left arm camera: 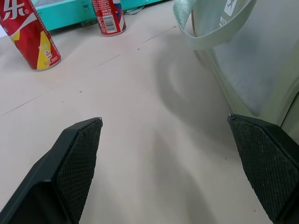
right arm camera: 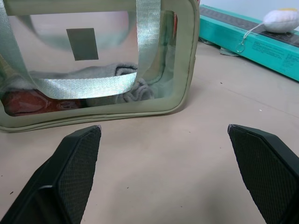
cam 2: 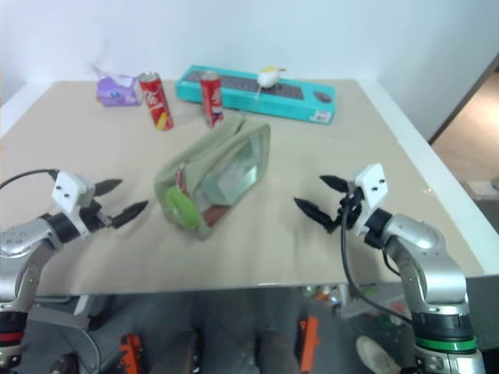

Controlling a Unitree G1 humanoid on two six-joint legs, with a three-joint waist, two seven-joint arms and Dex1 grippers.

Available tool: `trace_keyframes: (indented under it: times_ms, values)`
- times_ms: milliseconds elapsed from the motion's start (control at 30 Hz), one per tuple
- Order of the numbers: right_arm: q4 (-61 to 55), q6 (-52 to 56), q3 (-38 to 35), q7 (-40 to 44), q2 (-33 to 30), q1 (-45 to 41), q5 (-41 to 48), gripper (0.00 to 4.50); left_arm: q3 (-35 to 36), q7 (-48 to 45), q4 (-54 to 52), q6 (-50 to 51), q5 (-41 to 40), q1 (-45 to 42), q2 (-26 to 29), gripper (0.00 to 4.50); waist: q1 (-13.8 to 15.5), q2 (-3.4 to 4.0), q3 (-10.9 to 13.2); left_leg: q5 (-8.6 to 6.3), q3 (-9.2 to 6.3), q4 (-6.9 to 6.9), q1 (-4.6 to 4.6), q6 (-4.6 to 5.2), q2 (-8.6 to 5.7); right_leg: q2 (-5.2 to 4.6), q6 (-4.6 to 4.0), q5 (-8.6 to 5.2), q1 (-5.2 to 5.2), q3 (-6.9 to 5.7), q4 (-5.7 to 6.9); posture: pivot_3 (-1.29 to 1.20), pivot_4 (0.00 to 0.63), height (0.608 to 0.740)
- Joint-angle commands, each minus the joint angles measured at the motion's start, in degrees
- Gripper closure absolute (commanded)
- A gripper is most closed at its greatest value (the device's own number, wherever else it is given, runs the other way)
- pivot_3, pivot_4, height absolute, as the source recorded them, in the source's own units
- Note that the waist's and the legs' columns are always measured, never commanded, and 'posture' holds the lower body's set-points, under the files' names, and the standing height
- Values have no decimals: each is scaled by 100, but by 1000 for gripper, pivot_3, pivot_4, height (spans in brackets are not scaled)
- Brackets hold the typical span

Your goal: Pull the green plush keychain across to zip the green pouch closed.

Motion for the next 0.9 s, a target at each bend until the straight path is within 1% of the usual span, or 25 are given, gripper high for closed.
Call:
trace_keyframes:
  times_ms: [33,133,533,600,700,800,900]
  values:
    - [-29,-153,-93,78,-100,-89,-12,0,49,62,-93,-61,-46,-153,-17,36,0,0,0,0,0,0,0,0,0,0,0,0,0,0,0,0,150,740]
    - [14,-206,-147,117,-128,-24,-31,0,49,32,-141,93,-226,-233,-134,36,1,0,0,0,1,1,0,0,-1,-1,0,0,1,0,0,0,150,740]
    - [93,-280,-116,323,-117,-66,79,0,140,38,-355,315,-376,-281,-116,36,1,0,0,0,0,1,1,0,-1,1,14,8,1,1,0,0,150,740]
    - [99,-267,-124,499,-134,-147,192,0,234,-10,-549,466,-565,-406,-22,36,0,0,0,0,1,1,1,0,-1,0,14,8,1,1,0,0,150,740]
    - [39,-159,-152,818,-211,-306,443,0,290,-168,-921,950,-1021,-617,203,36,0,-1,1,0,-1,2,-1,0,0,2,14,9,0,1,1,0,150,740]
    - [-111,320,-171,1311,-471,-736,1026,0,344,-298,-1345,1751,-1792,-1147,529,36,-1,0,4,0,-2,3,-1,0,0,3,15,10,0,1,1,0,150,740]
    - [-150,632,-102,1639,-714,-1061,1317,0,245,-348,-1555,2191,-2163,-1406,683,36,-5,-1,3,0,1,3,5,0,-1,2,18,9,7,3,0,0,150,740]
